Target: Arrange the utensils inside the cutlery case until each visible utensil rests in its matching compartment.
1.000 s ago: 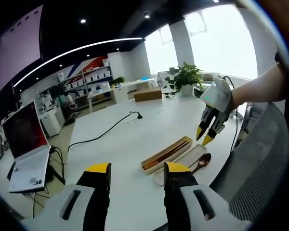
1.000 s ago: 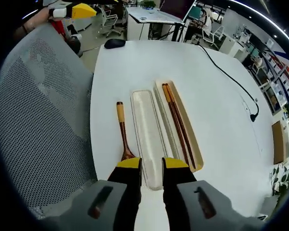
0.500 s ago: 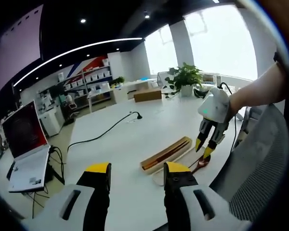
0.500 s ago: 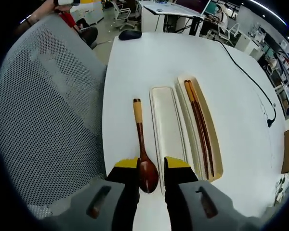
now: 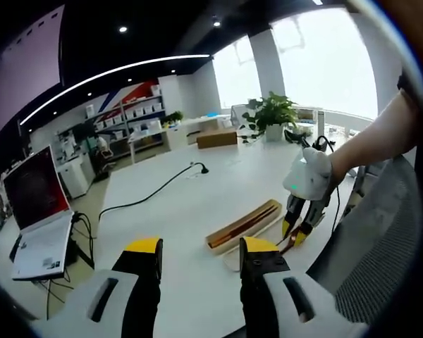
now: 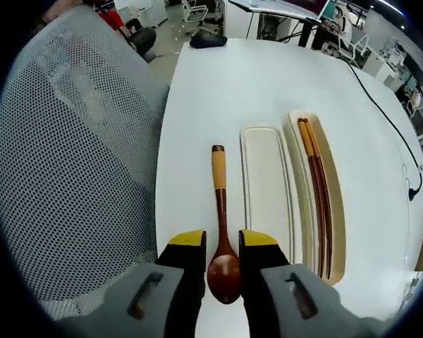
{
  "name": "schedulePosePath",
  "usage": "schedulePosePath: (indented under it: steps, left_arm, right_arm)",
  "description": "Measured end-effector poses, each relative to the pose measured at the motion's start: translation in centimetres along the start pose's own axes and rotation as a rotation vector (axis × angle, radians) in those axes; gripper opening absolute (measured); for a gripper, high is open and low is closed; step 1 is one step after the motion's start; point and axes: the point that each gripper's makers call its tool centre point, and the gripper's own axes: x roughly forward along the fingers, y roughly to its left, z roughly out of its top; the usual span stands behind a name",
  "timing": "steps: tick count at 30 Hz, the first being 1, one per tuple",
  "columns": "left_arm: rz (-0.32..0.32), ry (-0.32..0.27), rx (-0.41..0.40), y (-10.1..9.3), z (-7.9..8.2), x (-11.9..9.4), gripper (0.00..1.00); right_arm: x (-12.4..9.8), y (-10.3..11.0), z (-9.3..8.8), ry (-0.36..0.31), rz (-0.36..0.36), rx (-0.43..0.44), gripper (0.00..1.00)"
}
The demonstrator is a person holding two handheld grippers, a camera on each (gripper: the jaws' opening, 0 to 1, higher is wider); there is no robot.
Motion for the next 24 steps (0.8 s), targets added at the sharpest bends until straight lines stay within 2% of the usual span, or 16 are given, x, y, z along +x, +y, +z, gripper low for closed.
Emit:
schedulePosePath:
  steps: [24]
  left_arm:
    - [-0.002,0.011,-0.004,0.1,-0.2,0.1,0.44]
  right_arm:
    - [2.1,0.2,-0.3,0.032,0.037,-0.001,0.13]
